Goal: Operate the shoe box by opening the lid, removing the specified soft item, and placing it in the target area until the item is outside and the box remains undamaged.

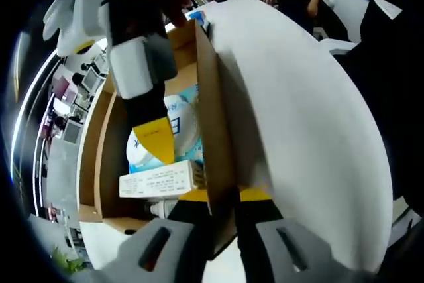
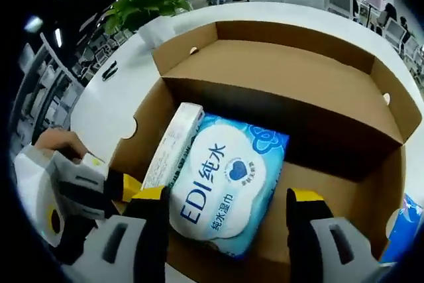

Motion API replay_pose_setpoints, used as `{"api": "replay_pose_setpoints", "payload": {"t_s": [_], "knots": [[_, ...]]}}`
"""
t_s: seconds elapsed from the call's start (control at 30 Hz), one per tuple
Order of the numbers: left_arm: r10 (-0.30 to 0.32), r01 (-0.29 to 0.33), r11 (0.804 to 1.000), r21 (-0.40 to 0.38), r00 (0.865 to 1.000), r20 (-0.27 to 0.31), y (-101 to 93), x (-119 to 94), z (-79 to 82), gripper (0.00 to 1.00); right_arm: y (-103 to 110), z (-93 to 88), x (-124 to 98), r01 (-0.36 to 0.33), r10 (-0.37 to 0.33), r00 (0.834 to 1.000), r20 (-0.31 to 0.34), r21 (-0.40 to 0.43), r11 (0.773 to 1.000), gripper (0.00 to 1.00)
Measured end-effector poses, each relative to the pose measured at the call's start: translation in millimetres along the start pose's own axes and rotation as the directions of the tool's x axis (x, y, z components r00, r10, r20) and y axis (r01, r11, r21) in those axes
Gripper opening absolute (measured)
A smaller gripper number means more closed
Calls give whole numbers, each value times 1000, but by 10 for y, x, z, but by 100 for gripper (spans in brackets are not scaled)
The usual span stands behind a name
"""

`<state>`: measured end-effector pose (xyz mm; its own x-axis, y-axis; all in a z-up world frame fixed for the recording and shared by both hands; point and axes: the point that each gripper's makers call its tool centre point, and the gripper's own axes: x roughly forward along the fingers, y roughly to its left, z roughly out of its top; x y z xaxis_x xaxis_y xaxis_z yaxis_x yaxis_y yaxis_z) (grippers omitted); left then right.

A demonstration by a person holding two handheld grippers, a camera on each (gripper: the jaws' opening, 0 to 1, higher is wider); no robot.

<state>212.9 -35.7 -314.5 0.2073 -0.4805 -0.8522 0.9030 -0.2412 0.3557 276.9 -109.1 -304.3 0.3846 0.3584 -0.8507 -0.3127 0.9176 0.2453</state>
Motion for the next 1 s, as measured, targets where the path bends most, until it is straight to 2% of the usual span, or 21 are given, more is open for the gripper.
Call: {"api": "replay_pose_setpoints", "payload": {"t_s": [0.3, 0.8, 1.0], "knots": [[9, -9, 1000, 10, 1000, -11, 66, 9, -1, 12, 13, 68, 89, 31, -31, 999, -19, -3, 1000, 67], [11, -11, 1000, 13, 1000, -15, 104, 19, 10, 13, 6, -25, 142, 61, -58, 997, -49, 42, 997, 69], [11, -11, 1000, 13, 1000, -16, 98, 19, 13, 13, 28, -65, 132, 48, -46, 998, -30, 49, 998, 69]]}}
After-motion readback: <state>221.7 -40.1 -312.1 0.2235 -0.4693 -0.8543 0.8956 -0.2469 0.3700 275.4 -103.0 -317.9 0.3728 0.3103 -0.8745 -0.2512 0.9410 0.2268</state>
